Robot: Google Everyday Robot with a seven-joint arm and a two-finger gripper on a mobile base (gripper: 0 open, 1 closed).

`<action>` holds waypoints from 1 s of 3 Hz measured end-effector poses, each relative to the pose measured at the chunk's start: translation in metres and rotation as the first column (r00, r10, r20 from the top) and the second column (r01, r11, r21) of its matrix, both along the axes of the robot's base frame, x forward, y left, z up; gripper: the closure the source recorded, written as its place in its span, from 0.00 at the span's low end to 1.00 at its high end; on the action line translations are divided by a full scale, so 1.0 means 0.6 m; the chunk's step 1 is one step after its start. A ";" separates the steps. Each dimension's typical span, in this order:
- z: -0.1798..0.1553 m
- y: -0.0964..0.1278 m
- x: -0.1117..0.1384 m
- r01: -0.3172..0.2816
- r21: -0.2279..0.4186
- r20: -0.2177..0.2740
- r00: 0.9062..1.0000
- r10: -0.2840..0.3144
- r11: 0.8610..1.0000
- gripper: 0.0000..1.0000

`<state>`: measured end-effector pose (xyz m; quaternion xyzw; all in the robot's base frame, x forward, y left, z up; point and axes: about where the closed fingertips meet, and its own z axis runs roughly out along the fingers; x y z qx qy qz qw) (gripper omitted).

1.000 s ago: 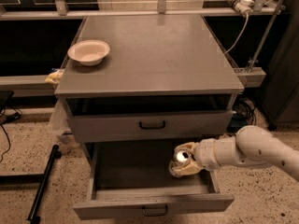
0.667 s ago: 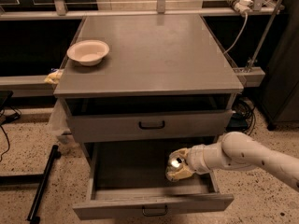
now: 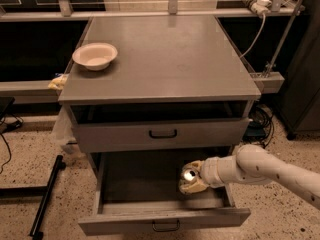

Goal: Place 7up can into middle drawer

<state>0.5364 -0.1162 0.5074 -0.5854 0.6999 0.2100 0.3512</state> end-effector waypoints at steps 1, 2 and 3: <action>-0.028 -0.001 0.014 -0.010 0.004 0.006 1.000 0.010 1.000 1.00; -0.066 -0.001 0.028 -0.014 0.000 -0.010 1.000 0.014 1.000 1.00; -0.103 -0.001 0.035 -0.017 -0.006 -0.033 0.999 0.017 1.000 1.00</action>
Offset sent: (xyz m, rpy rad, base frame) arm 0.0278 -0.0049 -0.0655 -0.0096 0.0259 0.0117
